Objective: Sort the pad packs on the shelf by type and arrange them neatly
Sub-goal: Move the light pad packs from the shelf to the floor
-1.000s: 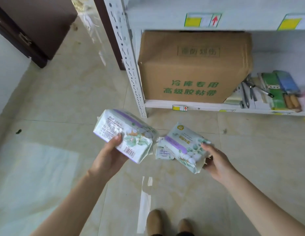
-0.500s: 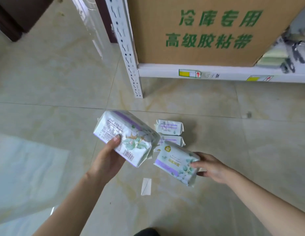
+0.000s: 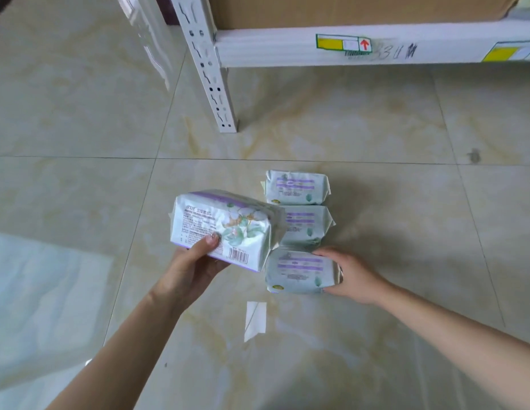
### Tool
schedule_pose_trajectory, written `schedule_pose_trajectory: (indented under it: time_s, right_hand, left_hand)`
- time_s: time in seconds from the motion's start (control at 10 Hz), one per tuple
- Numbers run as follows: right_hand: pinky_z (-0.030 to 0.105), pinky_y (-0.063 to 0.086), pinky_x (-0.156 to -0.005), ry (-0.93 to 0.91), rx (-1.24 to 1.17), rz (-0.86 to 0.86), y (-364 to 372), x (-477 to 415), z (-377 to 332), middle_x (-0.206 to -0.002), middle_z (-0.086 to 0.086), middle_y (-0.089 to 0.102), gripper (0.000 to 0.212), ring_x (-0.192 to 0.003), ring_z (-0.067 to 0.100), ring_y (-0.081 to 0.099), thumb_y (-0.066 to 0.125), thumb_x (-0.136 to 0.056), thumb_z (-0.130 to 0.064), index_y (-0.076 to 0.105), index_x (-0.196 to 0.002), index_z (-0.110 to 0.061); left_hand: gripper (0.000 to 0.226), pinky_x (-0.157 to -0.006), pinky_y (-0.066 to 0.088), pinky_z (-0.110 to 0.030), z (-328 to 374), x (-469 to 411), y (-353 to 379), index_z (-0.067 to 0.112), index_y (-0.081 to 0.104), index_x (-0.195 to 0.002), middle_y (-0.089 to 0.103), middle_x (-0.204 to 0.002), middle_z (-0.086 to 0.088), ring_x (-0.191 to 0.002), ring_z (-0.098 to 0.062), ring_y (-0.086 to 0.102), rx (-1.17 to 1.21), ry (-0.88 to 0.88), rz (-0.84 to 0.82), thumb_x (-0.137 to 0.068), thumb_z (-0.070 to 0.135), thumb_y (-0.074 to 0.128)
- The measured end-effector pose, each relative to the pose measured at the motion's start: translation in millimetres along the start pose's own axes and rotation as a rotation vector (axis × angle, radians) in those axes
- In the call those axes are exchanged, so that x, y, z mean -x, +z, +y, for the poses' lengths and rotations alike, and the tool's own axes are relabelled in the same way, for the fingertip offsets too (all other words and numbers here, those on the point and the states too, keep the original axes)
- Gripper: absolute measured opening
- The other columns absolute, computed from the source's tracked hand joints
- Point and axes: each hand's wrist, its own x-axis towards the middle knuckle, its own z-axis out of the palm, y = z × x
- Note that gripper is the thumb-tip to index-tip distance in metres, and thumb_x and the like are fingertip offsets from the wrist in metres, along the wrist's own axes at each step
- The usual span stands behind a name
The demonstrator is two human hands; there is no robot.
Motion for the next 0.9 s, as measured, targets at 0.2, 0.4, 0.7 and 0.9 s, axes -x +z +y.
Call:
schedule_pose_trajectory:
  time_s: [0.2, 0.4, 0.7, 0.9]
  right_hand:
    - [0.03, 0.052, -0.077, -0.138, 0.44, 0.173, 23.3, 5.9, 6.0, -0.121, 0.005, 0.049, 0.071, -0.112, 0.021, 0.05, 0.078, -0.062, -0.021, 0.05, -0.126, -0.017]
    - [0.016, 0.039, -0.039, -0.24, 0.58, 0.384, 14.2, -2.7, -2.1, -0.07, -0.003, 0.058, 0.062, -0.056, 0.017, 0.061, 0.085, -0.031, -0.025, 0.051, -0.082, -0.02]
    - [0.027, 0.044, -0.068, 0.195, -0.679, 0.021, -13.0, 5.9, -68.7, -0.085, -0.003, 0.055, 0.054, -0.074, 0.012, 0.054, 0.058, -0.063, -0.049, 0.058, -0.106, -0.016]
    - [0.038, 0.058, -0.073, 0.3, -1.297, -0.381, -12.9, 27.7, -71.0, -0.109, 0.004, 0.07, 0.083, -0.091, 0.02, 0.069, 0.088, -0.03, -0.054, 0.068, -0.105, -0.024]
  left_hand:
    - [0.066, -0.071, 0.058, -0.031, -11.7, -1.3, 1.3, 0.021, 0.073, -0.097, 0.072, -0.104, -0.006, -0.096, -0.021, 0.069, -0.069, -0.031, -0.036, -0.034, 0.03, 0.095]
    - [0.075, -0.068, 0.058, -0.03, -9.5, 3.3, 7.3, 0.018, 0.069, -0.101, 0.073, -0.1, -0.006, -0.092, -0.021, 0.07, -0.113, -0.045, -0.061, -0.032, 0.029, 0.095]
    - [0.085, -0.078, 0.057, -0.033, -21.9, 6.6, 8.9, 0.007, 0.057, -0.113, 0.07, -0.103, -0.011, -0.097, -0.026, 0.067, -0.125, -0.052, -0.112, -0.038, 0.022, 0.094]
    - [0.102, -0.08, 0.053, -0.034, -30.7, 12.3, 8.4, 0.013, 0.031, -0.127, 0.06, -0.116, -0.002, -0.107, -0.02, 0.06, -0.414, -0.093, -0.235, -0.046, 0.025, 0.091]
